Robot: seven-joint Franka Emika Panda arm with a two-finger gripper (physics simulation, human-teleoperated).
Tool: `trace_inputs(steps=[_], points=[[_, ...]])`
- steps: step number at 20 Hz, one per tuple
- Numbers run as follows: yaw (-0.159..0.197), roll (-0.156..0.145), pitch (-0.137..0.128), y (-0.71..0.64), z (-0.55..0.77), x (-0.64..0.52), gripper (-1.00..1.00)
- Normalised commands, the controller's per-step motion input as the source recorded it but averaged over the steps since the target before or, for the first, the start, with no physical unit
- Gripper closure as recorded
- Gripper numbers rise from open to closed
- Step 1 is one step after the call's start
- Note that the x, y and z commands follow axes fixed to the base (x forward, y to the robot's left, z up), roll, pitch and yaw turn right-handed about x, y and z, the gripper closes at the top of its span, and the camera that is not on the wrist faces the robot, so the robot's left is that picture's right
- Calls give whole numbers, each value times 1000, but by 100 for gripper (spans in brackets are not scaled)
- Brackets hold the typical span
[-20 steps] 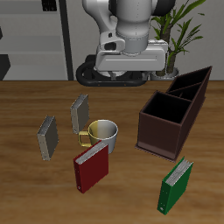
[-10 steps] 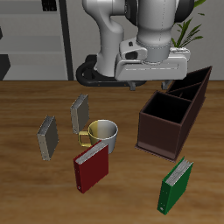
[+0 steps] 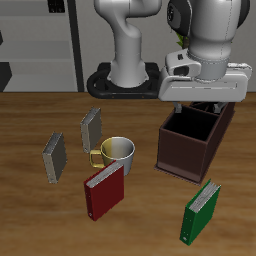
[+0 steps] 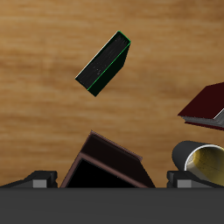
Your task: Place the green book into the left desk caddy's back compartment
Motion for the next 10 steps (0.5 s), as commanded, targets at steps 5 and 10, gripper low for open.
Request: trace_inputs(steps=[5, 10], points=[[-54, -56, -10, 152, 36, 310, -100], [-51, -34, 0, 9, -54, 344, -100]])
